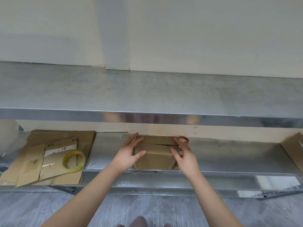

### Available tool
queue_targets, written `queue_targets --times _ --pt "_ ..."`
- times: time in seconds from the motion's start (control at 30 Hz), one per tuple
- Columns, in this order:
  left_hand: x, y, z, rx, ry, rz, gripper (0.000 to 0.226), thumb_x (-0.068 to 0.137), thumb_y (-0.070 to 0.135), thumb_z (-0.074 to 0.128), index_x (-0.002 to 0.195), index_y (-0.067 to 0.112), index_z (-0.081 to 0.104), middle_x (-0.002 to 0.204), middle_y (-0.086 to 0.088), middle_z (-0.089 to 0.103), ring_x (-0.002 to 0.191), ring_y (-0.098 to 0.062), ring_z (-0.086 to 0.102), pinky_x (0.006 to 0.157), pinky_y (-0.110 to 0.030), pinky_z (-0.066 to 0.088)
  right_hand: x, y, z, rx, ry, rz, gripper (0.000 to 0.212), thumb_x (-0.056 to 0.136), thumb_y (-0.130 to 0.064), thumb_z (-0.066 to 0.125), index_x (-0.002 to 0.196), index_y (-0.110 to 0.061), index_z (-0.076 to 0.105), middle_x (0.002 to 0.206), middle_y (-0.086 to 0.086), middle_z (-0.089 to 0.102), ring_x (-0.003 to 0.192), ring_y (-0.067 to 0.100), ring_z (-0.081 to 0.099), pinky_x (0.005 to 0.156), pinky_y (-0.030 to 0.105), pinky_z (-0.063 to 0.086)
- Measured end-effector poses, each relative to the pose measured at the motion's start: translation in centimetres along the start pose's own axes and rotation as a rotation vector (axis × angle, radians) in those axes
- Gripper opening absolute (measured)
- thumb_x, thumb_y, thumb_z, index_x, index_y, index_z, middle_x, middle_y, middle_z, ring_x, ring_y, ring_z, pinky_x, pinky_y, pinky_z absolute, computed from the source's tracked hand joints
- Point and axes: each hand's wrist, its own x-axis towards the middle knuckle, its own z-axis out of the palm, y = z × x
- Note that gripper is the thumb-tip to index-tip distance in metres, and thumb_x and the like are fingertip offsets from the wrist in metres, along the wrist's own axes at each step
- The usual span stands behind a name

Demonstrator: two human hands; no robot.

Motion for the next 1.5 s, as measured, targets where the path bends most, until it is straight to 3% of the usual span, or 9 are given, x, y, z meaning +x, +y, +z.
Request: queue_targets --times 0.13,0.33,0.6,0.73,0.87,1.0,1.23,1.37,1.5 --pt "-0.4 0.2 -0.7 0.246 -0.004 0.087 0.059 0.091 0.053 0.053 0.145 0.037 0.036 0.157 0.017 0.018 0.146 -0.009 0.006 0.117 -0.028 0.014 -0.2 -0.4 -0.5 -0.186 0.0 -0.094 0.05 0.098 -0.041 0.051 0.145 -0.027 0.044 0.147 0.004 0.044 0.138 0.022 0.036 0.11 0.044 0.037" --pt "-1.2 1.8 -1.2 0.493 0.01 0.167 0.061 0.096 0.058 0.034 0.151 0.036 0.02 0.16 0.013 0.013 0.148 -0.01 0.0 0.121 -0.033 -0.004 -1.1 -2.3 -1.1 -0.362 0.041 -0.159 0.051 0.099 -0.048 0.038 0.148 -0.035 0.034 0.155 0.001 0.033 0.145 0.024 0.022 0.114 0.044 0.034" --pt "-2.6 3.0 -2.4 0.688 0.063 0.231 0.067 0.093 0.066 0.019 0.151 0.031 0.024 0.159 0.008 0.02 0.148 -0.015 0.008 0.121 -0.035 -0.002 -2.7 -5.2 -1.0 -0.605 0.063 -0.393 0.048 0.1 -0.046 0.039 0.142 -0.026 0.047 0.153 0.002 0.039 0.148 0.026 0.019 0.123 0.047 0.007" --pt "-4.3 1.8 -4.7 0.764 0.091 0.232 0.073 0.09 0.071 0.01 0.15 0.032 0.025 0.158 0.006 0.025 0.148 -0.018 0.013 0.12 -0.039 0.001 -3.4 -8.1 1.1 -0.623 -0.007 -0.515 0.051 0.1 -0.049 0.035 0.146 -0.029 0.042 0.154 -0.001 0.036 0.149 0.023 0.015 0.122 0.042 -0.002" --pt "-7.4 -1.6 -8.0 0.819 0.096 0.152 0.073 0.091 0.069 0.015 0.15 0.029 0.028 0.156 0.002 0.03 0.146 -0.022 0.021 0.119 -0.042 0.004 -4.3 -11.5 5.6 -0.621 -0.114 -0.64 0.052 0.098 -0.046 0.041 0.147 -0.026 0.042 0.15 0.002 0.042 0.147 0.025 0.021 0.122 0.044 0.004" --pt "-10.4 -7.2 -11.9 0.87 0.059 0.053 0.074 0.091 0.066 0.014 0.152 0.026 0.025 0.155 0.001 0.031 0.145 -0.022 0.023 0.121 -0.043 0.006 -5.2 -13.9 11.8 -0.697 -0.159 -0.699 0.052 0.094 -0.043 0.05 0.142 -0.022 0.049 0.14 0.007 0.053 0.138 0.032 0.039 0.118 0.051 0.022" --pt "-13.4 -18.3 -18.7 0.807 0.025 -0.107 0.066 0.096 0.059 0.031 0.153 0.029 0.016 0.16 0.005 0.019 0.147 -0.018 0.015 0.12 -0.036 0.004 -6.0 -14.9 23.3 -0.604 -0.268 -0.461 0.053 0.096 -0.038 0.049 0.147 -0.024 0.042 0.147 0.008 0.046 0.142 0.03 0.032 0.12 0.043 0.02" --pt "-12.9 -21.4 -19.8 0.764 -0.049 -0.071 0.064 0.095 0.059 0.031 0.151 0.028 0.022 0.157 0.005 0.024 0.146 -0.016 0.016 0.12 -0.035 0.011 -6.0 -14.4 28.0 -0.58 -0.289 -0.283 0.056 0.096 -0.038 0.046 0.149 -0.027 0.033 0.15 -0.002 0.041 0.142 0.023 0.028 0.119 0.035 0.018" --pt "-11.8 -22.0 -18.1 0.702 -0.148 0.037 0.058 0.095 0.057 0.037 0.145 0.027 0.034 0.155 0.004 0.029 0.145 -0.018 0.019 0.117 -0.037 0.02 -6.2 -13.0 29.3 -0.559 -0.299 -0.127 0.055 0.093 -0.037 0.054 0.145 -0.024 0.039 0.145 -0.002 0.045 0.137 0.021 0.032 0.114 0.028 0.024"
